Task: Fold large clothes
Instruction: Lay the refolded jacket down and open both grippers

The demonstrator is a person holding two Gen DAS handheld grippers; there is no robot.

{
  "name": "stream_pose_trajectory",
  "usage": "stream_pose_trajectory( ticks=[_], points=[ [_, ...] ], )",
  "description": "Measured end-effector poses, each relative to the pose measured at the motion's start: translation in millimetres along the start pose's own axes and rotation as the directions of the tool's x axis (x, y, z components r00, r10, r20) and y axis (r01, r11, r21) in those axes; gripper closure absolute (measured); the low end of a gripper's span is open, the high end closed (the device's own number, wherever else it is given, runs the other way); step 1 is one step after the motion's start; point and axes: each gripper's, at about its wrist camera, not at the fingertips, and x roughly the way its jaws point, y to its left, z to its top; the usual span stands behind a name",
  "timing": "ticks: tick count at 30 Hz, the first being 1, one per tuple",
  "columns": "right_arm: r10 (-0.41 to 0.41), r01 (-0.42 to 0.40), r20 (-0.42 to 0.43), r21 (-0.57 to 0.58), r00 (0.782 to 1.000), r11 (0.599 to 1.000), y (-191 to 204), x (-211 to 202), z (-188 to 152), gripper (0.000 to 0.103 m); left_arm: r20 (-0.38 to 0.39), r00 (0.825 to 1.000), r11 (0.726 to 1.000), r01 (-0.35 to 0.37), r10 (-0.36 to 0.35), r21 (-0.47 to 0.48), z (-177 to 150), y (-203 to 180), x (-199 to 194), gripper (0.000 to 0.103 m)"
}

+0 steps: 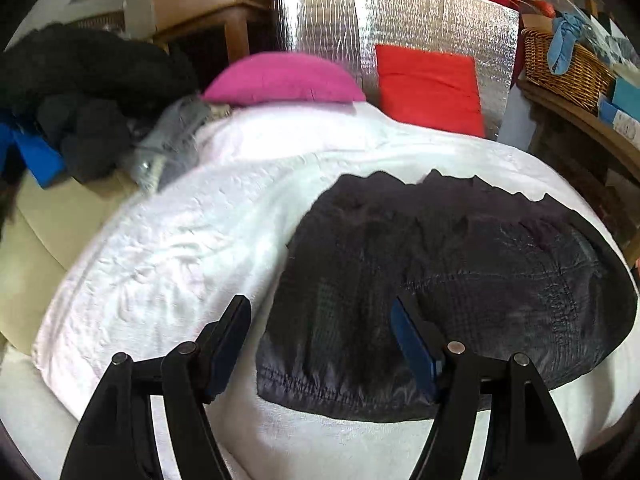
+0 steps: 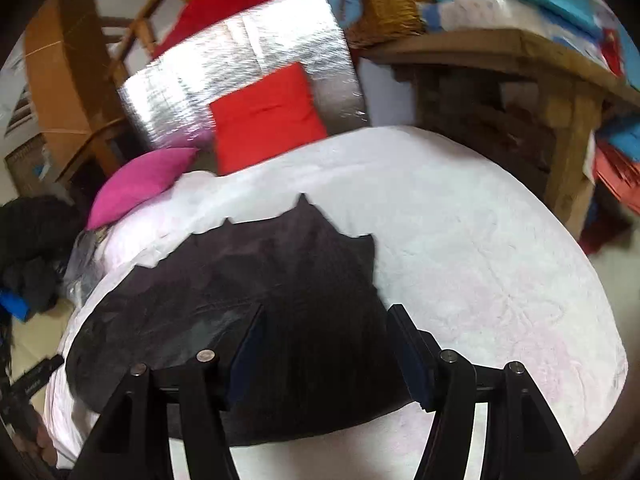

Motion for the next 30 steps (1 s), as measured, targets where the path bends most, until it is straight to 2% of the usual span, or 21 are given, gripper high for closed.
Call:
stream_pose_trajectory(
  ticks=[4, 6, 9, 10, 12, 14, 16, 18, 22, 24, 27, 30],
  points=[
    [0.032, -0.034, -0.02, -0.069, 0.999, 0.997, 27.2, 10.1, -8.5, 0.046, 0.024, 0.999, 0.999, -0.027, 0.026, 0.026, -1.2, -6.5, 2.2, 0.03],
    [0.04, -0.045, -0.063, -0.078, 0.997, 0.996, 35.5, 25.1, -11.2, 0.046, 0.014, 1.0, 0.999, -0.025, 0.025, 0.026, -3.2, -7.1, 4.0, 0.03],
    [0.009, -0.021, -0.144, -0.08, 0.99, 0.997, 38.8, 47.2, -18.3, 0.046, -0.016, 0.999, 0.999, -0.037, 0.037, 0.031, -7.1, -7.0, 14.5, 0.03],
    [-0.015, -0.001, -0.206, -0.077, 0.978, 0.997, 39.0, 62.2, -21.7, 0.046, -0.028, 0.999, 0.999, -0.046, 0.047, 0.03, -9.1, -6.9, 18.1, 0.03],
    [-0.074, 0.05, -0.272, -0.094, 0.959, 0.994, 40.2, 80.7, -28.6, 0.046, -0.06, 0.997, 0.998, -0.055, 0.057, 0.034, -11.6, -10.4, 31.7, 0.03],
    [-0.108, 0.073, -0.265, -0.139, 0.958, 0.988, 47.9, 80.0, -30.5, 0.046, -0.089, 0.993, 0.997, -0.07, 0.073, 0.039, -17.0, -13.0, 41.2, 0.03],
    [-0.107, 0.073, -0.265, -0.137, 0.958, 0.988, 48.4, 78.4, -29.5, 0.045, -0.108, 0.99, 0.994, -0.09, 0.096, 0.057, -21.0, -14.9, 50.4, 0.03],
    [-0.09, 0.063, -0.255, -0.114, 0.963, 0.991, 47.5, 73.7, -26.0, 0.045, -0.115, 0.988, 0.994, -0.095, 0.102, 0.062, -23.4, -16.0, 52.8, 0.029],
    [0.034, -0.052, -0.161, -0.115, 0.986, 0.992, 59.4, 51.2, -17.7, 0.045, -0.105, 0.988, 0.992, -0.104, 0.11, 0.067, -25.0, -17.3, 50.6, 0.029],
    [0.08, -0.099, -0.14, -0.137, 0.987, 0.986, 69.6, 46.1, -19.7, 0.045, -0.103, 0.988, 0.991, -0.109, 0.116, 0.071, -25.5, -18.4, 50.4, 0.029],
    [0.142, -0.172, -0.175, -0.171, 0.974, 0.97, 93.8, 51.6, -28.6, 0.045, -0.098, 0.987, 0.99, -0.119, 0.126, 0.079, -26.7, -21.3, 49.1, 0.029],
    [0.115, -0.176, -0.263, -0.221, 0.958, 0.959, 119.3, 70.6, -48.0, 0.045, -0.093, 0.987, 0.988, -0.124, 0.132, 0.09, -27.3, -21.6, 50.8, 0.029]
  ],
)
